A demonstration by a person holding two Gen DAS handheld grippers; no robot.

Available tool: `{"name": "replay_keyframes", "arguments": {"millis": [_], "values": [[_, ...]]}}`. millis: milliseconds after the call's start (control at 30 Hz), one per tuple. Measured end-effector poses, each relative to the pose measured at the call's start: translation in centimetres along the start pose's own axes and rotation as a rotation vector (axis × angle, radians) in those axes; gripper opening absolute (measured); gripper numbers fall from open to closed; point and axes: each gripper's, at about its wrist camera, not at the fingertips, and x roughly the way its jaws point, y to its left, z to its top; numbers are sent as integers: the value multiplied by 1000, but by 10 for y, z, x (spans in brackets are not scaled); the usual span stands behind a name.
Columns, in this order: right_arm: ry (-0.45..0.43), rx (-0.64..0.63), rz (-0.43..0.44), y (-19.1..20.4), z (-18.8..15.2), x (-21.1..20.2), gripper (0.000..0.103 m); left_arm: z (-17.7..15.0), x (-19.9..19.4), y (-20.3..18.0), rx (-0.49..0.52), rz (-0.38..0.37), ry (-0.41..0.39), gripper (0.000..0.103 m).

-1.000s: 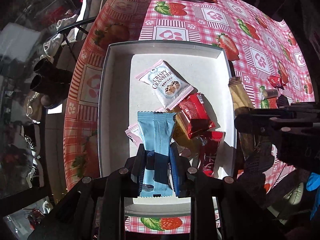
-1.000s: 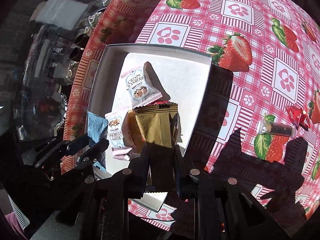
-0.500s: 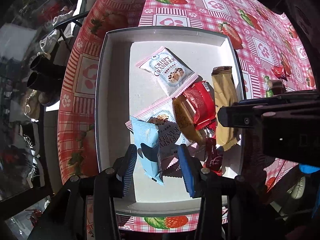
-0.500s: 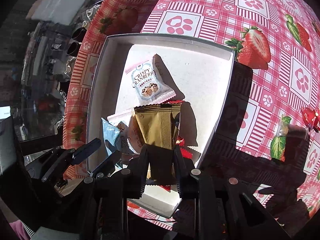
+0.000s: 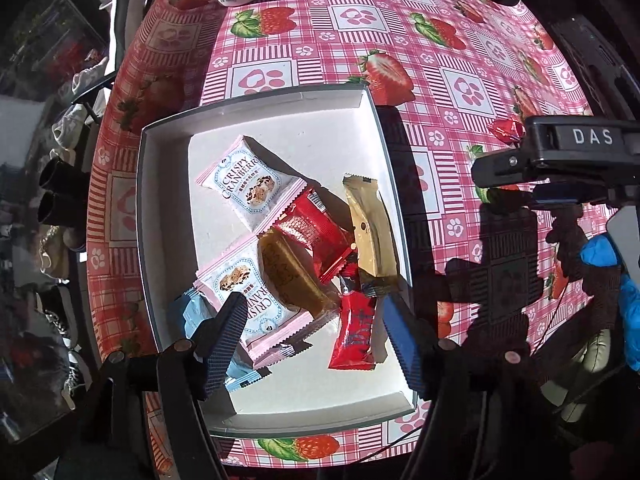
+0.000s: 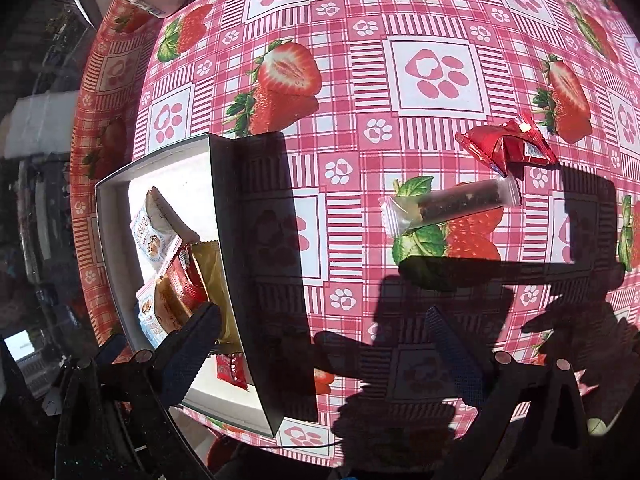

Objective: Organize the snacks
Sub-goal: 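Move both tools to the red wrapper and grasp it with the right tool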

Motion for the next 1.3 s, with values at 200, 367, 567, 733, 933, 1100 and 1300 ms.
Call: {"name": "replay_keyframes", "arguments": {"millis": [200,367,567,733,933,1100,1300], "values": [[-44,224,36,-80,12,-17,103,9,-8,-39,87,-37,-5,74],[-70,395,107,-135,23,-21,103,12,-8,-64,135,-59,1,75],[-103,462,146,-156,38,-14,103,16,-3,-88,182,-53,16,75],[-112,481,192,-156,56,-6,96,25,5,-99,199,-31,34,75],[-74,416,181,-131,68,6,43,38,13,-112,228,-4,45,75],[-90,344,145,-131,69,2,26,54,22,-129,253,3,48,75],[-91,298,93,-172,46,-12,26,80,40,-160,309,14,38,75]]}}
